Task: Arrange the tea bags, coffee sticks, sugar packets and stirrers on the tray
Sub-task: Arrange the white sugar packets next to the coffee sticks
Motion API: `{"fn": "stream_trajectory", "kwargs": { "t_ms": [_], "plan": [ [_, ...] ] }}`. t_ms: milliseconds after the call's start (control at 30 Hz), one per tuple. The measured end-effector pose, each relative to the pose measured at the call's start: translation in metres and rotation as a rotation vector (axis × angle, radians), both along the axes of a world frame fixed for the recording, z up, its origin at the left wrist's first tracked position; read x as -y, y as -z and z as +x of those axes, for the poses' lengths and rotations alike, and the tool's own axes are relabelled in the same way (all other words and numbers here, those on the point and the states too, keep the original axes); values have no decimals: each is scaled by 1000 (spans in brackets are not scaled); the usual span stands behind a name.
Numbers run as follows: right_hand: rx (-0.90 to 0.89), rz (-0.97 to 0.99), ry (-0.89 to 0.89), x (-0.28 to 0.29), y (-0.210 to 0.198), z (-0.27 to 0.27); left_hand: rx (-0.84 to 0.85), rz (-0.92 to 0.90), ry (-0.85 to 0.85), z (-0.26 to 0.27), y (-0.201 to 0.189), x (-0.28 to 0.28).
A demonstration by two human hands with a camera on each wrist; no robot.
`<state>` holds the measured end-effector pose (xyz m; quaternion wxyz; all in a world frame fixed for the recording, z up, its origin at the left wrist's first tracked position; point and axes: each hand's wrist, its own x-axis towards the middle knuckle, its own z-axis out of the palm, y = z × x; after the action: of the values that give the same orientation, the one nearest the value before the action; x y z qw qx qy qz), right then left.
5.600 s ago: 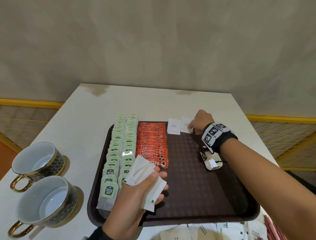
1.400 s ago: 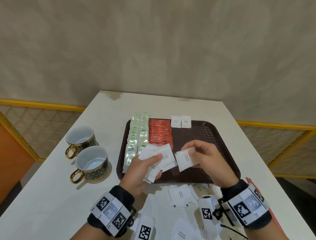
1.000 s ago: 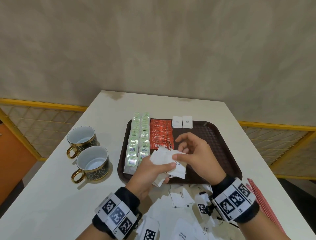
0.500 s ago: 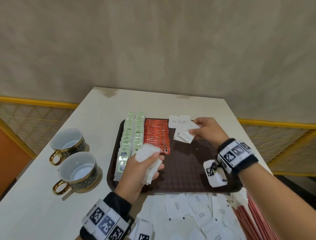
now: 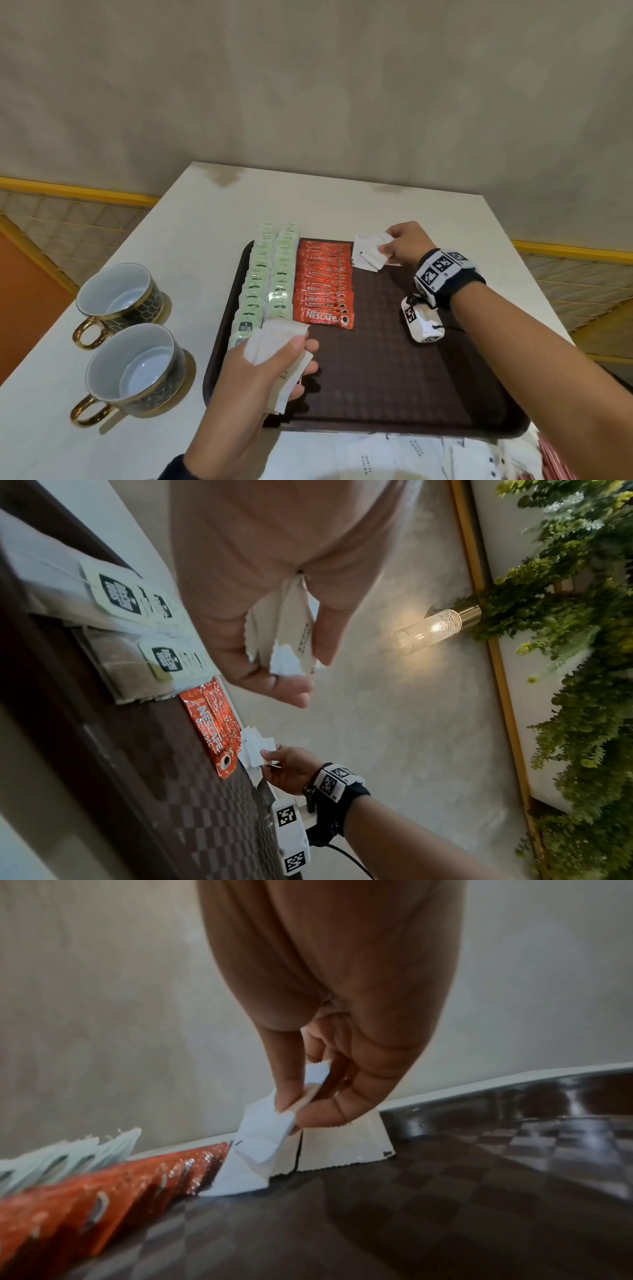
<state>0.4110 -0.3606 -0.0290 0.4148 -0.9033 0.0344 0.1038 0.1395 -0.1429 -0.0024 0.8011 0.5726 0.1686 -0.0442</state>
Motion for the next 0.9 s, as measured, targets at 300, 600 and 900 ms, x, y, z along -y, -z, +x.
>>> {"fn": "stream_trajectory", "kwargs": {
  "t_ms": [300,600,900],
  "plan": [
    [84,83,-98,22,-18,2,-63,10,0,0,3,0],
    [53,116,-91,34,-15,0,-93,8,16,3,4,7],
    [128,-55,-98,13,-9,9,-132,18,-41,3,8,2]
  ]
}}
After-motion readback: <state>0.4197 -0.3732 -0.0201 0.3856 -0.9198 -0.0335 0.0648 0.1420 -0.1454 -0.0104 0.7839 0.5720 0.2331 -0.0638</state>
